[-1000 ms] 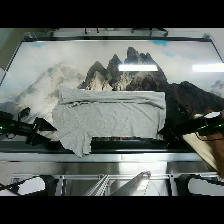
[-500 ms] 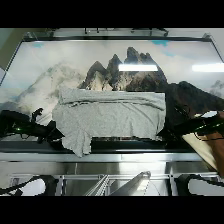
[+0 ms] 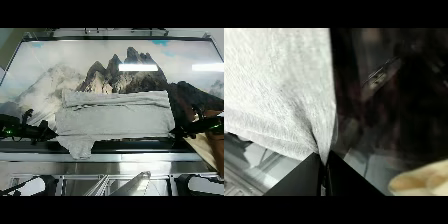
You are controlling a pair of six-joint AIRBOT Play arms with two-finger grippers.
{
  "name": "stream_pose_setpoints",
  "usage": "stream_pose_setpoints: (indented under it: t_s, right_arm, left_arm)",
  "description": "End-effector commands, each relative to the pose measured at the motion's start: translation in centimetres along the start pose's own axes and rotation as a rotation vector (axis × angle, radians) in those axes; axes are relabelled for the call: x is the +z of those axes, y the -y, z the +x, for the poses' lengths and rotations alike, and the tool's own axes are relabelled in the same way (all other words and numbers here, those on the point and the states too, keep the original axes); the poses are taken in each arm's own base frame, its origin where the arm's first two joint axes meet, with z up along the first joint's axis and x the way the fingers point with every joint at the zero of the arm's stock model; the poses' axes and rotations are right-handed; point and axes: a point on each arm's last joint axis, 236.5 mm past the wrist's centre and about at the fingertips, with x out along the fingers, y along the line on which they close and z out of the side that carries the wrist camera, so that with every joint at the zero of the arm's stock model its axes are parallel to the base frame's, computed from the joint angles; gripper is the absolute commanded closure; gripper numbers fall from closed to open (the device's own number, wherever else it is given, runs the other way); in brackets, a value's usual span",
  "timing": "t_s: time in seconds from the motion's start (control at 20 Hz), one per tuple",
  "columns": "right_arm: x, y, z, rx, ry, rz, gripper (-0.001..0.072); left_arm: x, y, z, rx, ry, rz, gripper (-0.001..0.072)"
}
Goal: Fold the shirts.
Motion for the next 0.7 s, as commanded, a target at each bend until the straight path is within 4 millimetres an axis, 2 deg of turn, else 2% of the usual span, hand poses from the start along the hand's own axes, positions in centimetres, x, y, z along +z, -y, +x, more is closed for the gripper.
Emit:
stream_pose_setpoints:
  t_s: [0.0,0.15,0.25,0.3,0.5,0.65]
  right_arm:
    - [0.0,-0.7,-1.1,0.057,0.011,0.028,0.0697]
    - [-0.2,-1.0,-1.4,0.068,-0.002,0.024,0.0698]
    - [-0.2,-1.5,-2.0,0.078,-0.016,0.007,0.0697]
    - [-0.2,-2.1,-2.2,0.097,-0.021,0.002,0.0698]
    - [1.7,-6.2,-4.1,0.239,0.026,-0.025,0.0697]
    - [5.6,-8.6,-6.1,0.3,0.17,-0.055,0.0697]
  left_arm:
    - [-0.1,-0.2,-1.1,-0.019,0.021,-0.019,0.0682]
    - [-1.2,0.3,-0.6,-0.038,-0.04,-0.007,0.0682]
    - [-0.8,0.7,-0.9,-0.036,-0.03,0.01,0.0681]
    - [-0.4,1.6,-1.1,-0.057,-0.022,0.022,0.0682]
    - [2.6,9.6,-4.4,-0.254,0.067,0.136,0.0682]
    - [4.7,13.9,-6.2,-0.22,0.1,0.275,0.0682]
